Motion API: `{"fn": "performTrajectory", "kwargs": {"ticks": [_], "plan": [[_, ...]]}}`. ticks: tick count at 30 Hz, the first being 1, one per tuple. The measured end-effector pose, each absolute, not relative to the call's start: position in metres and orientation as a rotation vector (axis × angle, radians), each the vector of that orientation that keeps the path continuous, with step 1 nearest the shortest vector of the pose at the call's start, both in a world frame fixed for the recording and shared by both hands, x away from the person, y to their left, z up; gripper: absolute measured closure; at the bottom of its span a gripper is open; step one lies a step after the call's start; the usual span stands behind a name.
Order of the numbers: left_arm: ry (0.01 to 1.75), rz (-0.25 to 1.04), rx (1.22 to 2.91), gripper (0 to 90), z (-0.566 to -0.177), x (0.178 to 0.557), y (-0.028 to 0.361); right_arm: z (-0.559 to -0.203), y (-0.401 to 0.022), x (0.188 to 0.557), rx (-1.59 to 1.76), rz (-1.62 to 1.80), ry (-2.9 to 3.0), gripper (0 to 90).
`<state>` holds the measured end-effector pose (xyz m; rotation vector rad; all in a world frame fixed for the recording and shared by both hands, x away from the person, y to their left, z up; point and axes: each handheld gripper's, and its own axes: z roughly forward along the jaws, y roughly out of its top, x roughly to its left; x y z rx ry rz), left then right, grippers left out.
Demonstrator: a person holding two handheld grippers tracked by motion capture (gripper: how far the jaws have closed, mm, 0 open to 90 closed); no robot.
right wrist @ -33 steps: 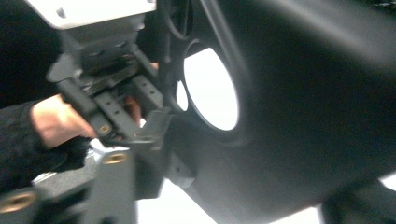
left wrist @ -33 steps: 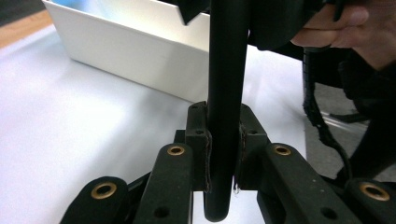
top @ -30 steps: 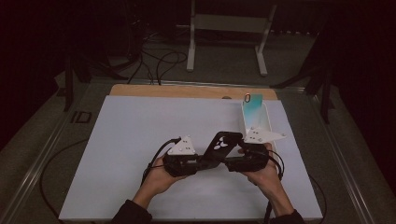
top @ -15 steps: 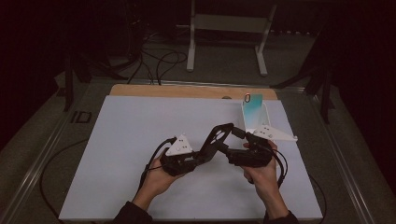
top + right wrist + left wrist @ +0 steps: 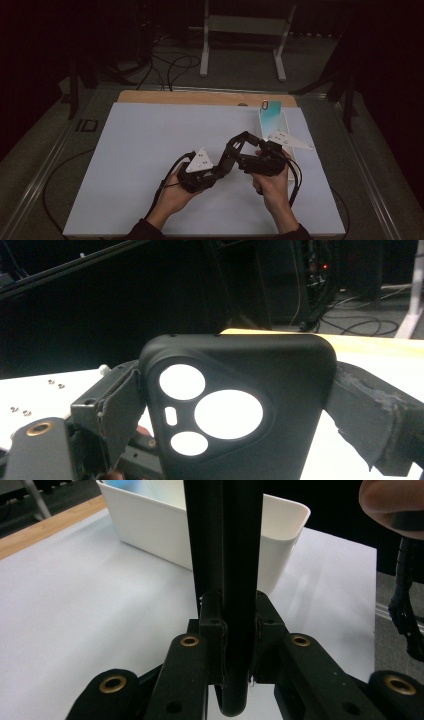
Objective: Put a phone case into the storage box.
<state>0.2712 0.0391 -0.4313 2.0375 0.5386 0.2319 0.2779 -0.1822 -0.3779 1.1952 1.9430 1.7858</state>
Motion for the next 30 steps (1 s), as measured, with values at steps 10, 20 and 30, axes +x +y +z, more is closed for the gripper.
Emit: {"fn": "performTrajectory", "kwargs": {"ticks": [10,20,30], "plan": [[0.549,0.203,2.038,79.8,-0.433,0.271,0.037,-0.379,-0.180,0.279,1.185,1.771,1.943,12.3],[0.524,0.197,2.030,64.4,-0.431,0.268,0.037,-0.374,-0.178,0.276,1.148,1.733,1.935,14.1],[0.642,0.314,1.969,28.1,-0.429,0.268,0.064,-0.373,-0.183,0.280,1.161,1.703,1.919,14.0]]}}
